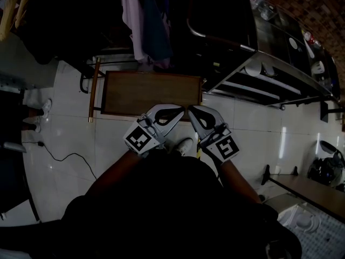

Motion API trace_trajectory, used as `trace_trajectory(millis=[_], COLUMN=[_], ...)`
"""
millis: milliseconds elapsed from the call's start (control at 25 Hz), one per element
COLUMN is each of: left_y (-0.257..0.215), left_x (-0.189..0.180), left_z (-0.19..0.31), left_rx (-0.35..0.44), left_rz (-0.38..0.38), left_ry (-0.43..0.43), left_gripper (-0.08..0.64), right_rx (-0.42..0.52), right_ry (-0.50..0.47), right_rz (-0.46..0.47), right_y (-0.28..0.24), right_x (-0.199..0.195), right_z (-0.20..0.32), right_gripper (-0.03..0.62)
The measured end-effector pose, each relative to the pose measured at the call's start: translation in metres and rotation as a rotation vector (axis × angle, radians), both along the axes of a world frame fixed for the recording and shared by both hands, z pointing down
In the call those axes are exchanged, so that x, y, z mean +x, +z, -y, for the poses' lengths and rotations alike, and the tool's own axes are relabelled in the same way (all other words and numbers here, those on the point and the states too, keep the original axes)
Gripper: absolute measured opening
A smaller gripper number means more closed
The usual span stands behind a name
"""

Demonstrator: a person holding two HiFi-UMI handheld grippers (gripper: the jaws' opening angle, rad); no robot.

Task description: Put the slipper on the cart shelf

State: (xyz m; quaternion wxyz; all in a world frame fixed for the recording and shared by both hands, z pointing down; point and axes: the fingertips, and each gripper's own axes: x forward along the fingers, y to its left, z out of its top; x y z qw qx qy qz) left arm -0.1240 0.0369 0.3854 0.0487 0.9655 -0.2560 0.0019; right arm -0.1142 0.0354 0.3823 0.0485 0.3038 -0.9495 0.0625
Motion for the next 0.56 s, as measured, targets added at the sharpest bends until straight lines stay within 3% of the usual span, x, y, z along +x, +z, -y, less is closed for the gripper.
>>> trace_trajectory(millis=[320,560], left_y=[0.002,0.001], left_x=[0.003,0.007], left_z=[-0.008,-0.016], left_rx=[-0.001,0.001], left_rz=[0.002,0.009], left_ry=[0.008,0.023], left_gripper=[0.003,0.003], right_rx=[0.014,-0.016], right_ry=[-0.006,0.011], right_rz=[-0.047,-0.024], right_y=[0.007,0.004], right_x=[0.000,0.002], right_z=[-0.009,-0.010], right_gripper=[0.006,0.006])
